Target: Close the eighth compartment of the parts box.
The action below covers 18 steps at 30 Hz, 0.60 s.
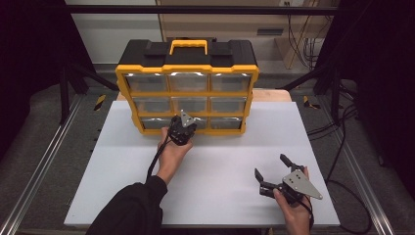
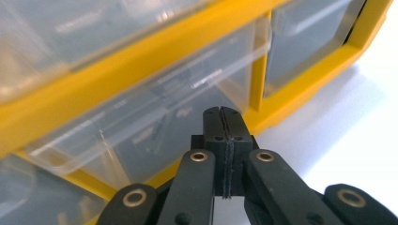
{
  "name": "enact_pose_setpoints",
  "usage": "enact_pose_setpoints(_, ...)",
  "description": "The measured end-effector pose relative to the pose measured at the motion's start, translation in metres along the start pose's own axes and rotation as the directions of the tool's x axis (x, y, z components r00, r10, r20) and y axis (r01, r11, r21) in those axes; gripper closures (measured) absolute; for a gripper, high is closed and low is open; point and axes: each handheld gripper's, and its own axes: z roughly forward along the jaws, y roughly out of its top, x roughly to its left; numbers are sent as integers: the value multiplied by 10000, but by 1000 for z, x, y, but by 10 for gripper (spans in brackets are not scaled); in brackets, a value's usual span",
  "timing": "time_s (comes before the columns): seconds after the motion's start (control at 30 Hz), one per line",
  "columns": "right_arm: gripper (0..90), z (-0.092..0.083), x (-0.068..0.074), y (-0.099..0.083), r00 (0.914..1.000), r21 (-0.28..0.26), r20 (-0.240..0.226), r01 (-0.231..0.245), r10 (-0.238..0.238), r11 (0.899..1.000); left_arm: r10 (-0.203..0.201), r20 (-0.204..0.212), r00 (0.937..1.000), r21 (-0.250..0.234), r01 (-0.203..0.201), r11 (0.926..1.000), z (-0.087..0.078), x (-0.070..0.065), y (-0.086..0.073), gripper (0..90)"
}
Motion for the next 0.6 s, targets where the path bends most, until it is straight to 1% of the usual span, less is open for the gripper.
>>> enact_pose_setpoints(0.07,39,0,0,0,10000,6,15,-37,37,10000,-24,43,10000,-135,25,9999,-2,0,2,899)
enact_pose_setpoints(0.2,39,0,0,0,10000,20,11,-16,16,10000,-14,125,9999,-118,15,9999,-3,1,2,899)
enact_pose_setpoints(0.33,33,1,1,0,10000,40,41,-14,14,10000,-149,192,9997,-206,153,9997,-5,3,2,899)
enact_pose_setpoints(0.6,32,3,1,-1,10000,90,22,51,-51,9999,-74,551,9985,-648,109,9978,-15,1,4,898)
